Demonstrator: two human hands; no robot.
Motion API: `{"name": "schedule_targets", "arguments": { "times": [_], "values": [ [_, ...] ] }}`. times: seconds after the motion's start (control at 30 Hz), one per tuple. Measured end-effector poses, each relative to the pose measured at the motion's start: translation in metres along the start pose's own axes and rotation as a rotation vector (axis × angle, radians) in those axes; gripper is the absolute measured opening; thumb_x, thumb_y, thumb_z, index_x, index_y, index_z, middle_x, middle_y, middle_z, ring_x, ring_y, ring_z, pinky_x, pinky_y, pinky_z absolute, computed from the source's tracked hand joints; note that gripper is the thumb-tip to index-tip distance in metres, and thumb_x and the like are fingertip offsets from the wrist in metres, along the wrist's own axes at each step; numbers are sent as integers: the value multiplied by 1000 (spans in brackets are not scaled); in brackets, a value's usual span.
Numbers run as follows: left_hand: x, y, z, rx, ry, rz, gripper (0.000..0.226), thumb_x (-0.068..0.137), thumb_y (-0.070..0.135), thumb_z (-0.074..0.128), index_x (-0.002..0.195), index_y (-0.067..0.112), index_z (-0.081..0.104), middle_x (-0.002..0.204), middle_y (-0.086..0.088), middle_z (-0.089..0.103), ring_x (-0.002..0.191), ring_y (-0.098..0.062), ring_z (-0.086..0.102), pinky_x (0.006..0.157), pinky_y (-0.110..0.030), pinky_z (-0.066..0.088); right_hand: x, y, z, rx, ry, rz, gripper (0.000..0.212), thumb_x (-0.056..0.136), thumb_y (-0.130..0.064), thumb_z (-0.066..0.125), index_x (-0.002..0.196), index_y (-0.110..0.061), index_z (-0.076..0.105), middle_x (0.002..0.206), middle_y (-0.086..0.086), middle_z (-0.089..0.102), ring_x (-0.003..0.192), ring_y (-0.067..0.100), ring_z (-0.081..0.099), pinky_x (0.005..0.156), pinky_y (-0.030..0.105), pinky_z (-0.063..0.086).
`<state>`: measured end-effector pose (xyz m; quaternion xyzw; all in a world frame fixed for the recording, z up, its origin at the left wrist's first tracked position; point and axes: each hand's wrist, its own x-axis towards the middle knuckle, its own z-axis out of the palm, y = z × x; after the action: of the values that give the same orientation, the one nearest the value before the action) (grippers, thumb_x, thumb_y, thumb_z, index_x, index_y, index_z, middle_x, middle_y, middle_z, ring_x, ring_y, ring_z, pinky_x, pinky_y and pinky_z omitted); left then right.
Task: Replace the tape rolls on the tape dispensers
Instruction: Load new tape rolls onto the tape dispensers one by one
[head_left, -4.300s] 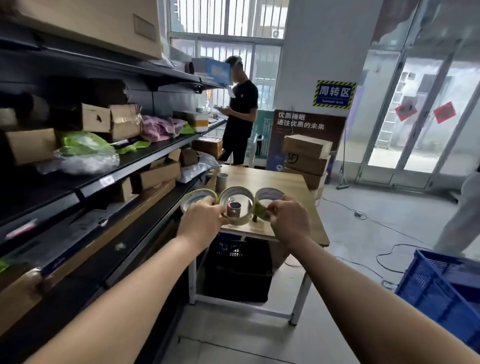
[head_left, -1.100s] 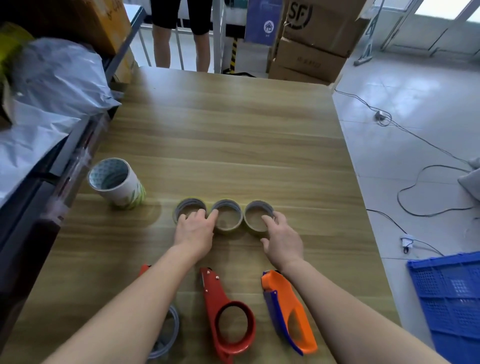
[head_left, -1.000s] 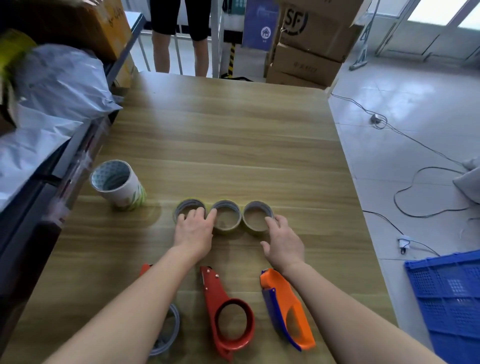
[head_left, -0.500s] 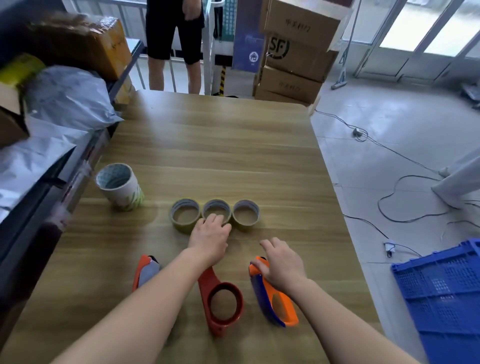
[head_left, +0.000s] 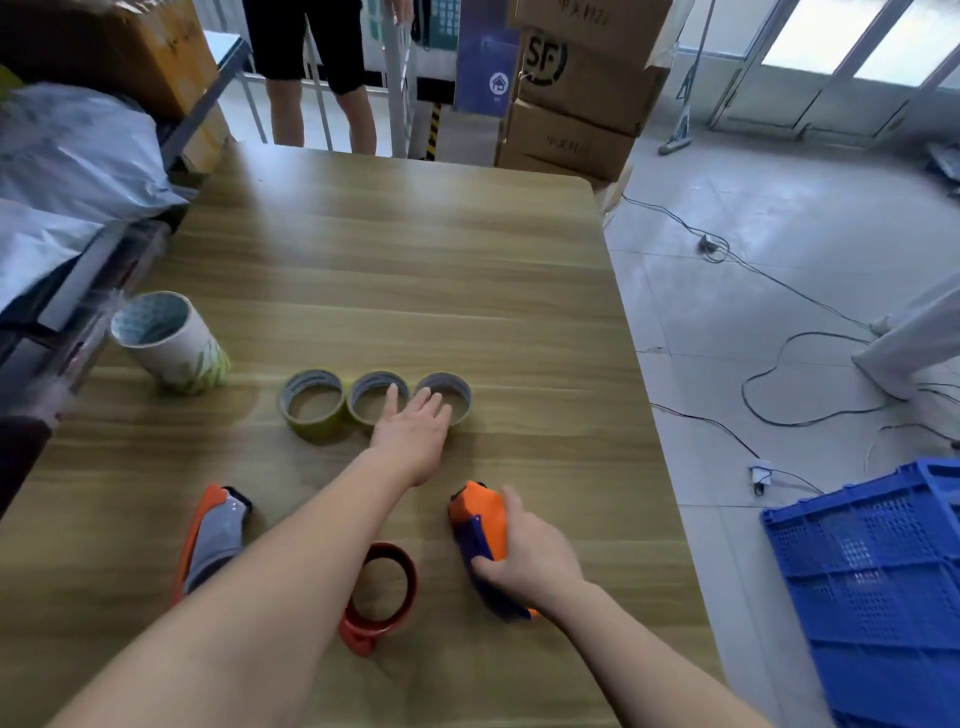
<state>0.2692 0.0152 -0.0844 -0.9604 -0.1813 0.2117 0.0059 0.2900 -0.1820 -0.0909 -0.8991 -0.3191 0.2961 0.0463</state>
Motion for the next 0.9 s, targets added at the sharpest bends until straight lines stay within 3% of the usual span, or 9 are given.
{"name": "schedule_targets", "arguments": {
  "times": [0.1,0.23,0.33,0.47,0.57,0.63,0.7,0.8,0.9],
  "values": [
    [2,6,2,31,5,-8,47,92,10,42,139,14,36,140,-6,45,139,-24,28,114,-60,-3,1,10,0,138,19,29,77,73,-48,62,136,-18,28,116,10,64,107,32,61,81,34,47],
    [-10,20,8,82,-67,-53,36,92,8,37,116,18,61,123,-5,60,124,-27,47,114,-57,-1,3,19,-5,496,-8,88,61,72,-36,70,124,-18,45,110,5,63,100,25,60,80,29,47],
    [-16,26,5,-109,0,-136,26,92,17,40,108,22,61,114,-3,65,116,-23,54,113,-52,9,6,19,-17,904,-41,115,42,78,-18,71,118,-12,58,110,7,64,88,16,60,68,22,49],
    [-24,31,-21,-472,138,-282,15,96,27,39,91,23,52,106,-6,68,104,-26,58,97,-41,28,9,16,-44,1409,-82,219,16,90,-14,54,104,-9,59,94,11,63,69,20,58,56,28,47],
    [-37,38,-38,-812,250,-361,22,96,31,43,90,17,59,103,-10,67,103,-30,58,87,-36,38,10,11,-65,1637,-91,248,19,91,-17,47,106,-7,56,95,16,58,73,29,55,62,34,44],
    [-48,43,-46,-1093,329,-341,28,95,29,49,69,17,52,78,-8,64,79,-26,59,62,-27,43,8,6,-78,1730,-116,215,25,92,-18,44,109,-4,57,95,18,64,73,30,60,67,37,46],
    [-60,49,-54,-1272,391,-311,37,94,24,52,58,18,45,56,2,49,52,-9,50,41,-15,33,6,1,-87,1768,-148,171,27,94,-18,41,107,-1,58,87,15,69,66,27,65,61,36,49],
    [-74,57,-66,-1410,432,-249,32,94,23,51,63,16,52,54,5,49,40,0,45,38,-19,38,-1,-8,-95,1782,-187,96,26,97,-20,43,101,-1,62,76,11,72,59,21,67,51,28,53],
    [-84,59,-78,-1440,454,-182,32,94,25,51,63,20,52,55,6,51,42,0,46,38,-19,37,-12,-18,-103,1736,-125,10,52,84,-36,62,114,6,62,95,19,66,76,27,61,68,36,48]
  ]
}}
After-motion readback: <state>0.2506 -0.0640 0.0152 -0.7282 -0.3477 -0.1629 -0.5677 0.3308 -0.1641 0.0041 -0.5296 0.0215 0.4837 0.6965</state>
